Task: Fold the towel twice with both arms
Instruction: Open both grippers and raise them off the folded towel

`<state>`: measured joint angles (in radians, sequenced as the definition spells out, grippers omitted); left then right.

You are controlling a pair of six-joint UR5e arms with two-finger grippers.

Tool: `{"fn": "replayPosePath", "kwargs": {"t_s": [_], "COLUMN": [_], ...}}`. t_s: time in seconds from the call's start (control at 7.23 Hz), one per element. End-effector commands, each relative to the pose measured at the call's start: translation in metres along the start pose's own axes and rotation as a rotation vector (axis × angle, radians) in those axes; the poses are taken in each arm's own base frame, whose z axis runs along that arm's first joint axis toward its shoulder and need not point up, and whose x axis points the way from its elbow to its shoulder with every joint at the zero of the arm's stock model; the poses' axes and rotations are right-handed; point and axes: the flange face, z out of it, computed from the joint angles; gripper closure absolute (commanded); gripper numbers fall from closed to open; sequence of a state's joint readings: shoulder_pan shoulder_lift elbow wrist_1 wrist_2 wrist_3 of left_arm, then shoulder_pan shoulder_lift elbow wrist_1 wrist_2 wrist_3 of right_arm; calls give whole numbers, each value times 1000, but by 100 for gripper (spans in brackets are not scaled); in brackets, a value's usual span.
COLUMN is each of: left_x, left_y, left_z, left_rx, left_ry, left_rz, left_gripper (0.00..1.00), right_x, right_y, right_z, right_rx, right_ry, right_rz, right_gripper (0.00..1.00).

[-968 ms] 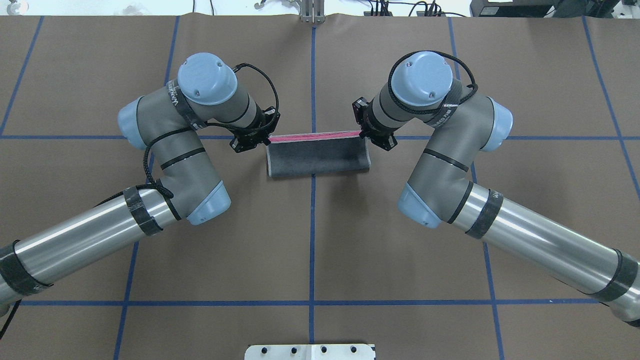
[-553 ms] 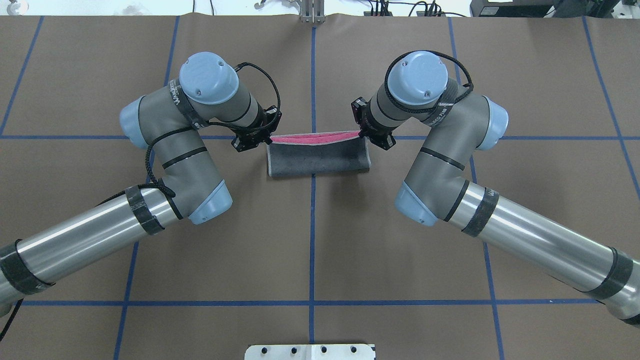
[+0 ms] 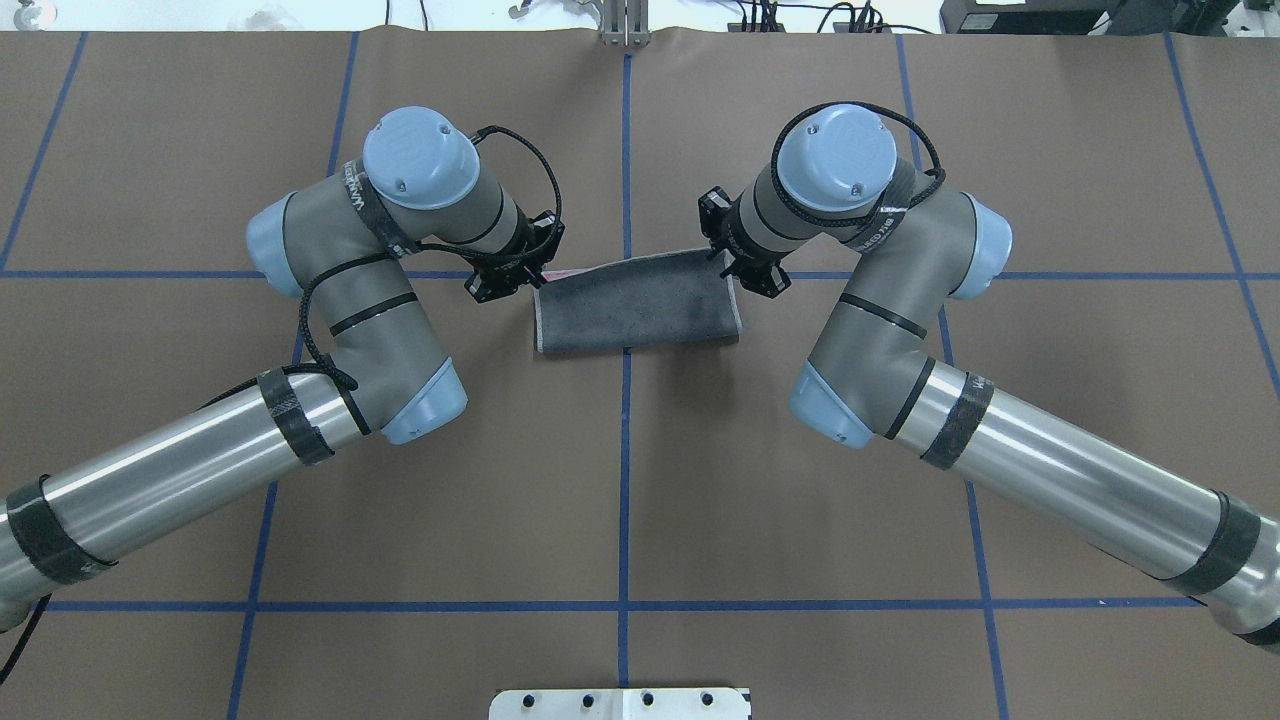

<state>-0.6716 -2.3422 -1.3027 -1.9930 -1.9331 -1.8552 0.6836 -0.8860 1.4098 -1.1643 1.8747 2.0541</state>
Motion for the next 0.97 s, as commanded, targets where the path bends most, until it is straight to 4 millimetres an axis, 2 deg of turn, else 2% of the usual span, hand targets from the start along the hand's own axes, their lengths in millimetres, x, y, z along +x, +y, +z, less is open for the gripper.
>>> {"fn": "replayPosePath", "kwargs": {"t_s": [0.0,0.41,0.55,0.83], "left_x": [3,16,17,17], "left_y": [-2,-5,-4,-1], "left_z": [-5,-33,-35,-40], "left_rx": [1,-1,-2,-6], "left_ry": [10,54,57,66], "left_rz": [0,2,1,0], "left_gripper": [0,0,0,0], "right_x": [-1,5,12,47], "right_y": [-2,-4,-4,6], "right_z": [-1,-1,1,6], "right_rx": [-1,-6,-9,-26], "right_ry": [-4,-2,4,28], "right_rz": [4,8,9,-2], "right_gripper": [0,0,0,1]}}
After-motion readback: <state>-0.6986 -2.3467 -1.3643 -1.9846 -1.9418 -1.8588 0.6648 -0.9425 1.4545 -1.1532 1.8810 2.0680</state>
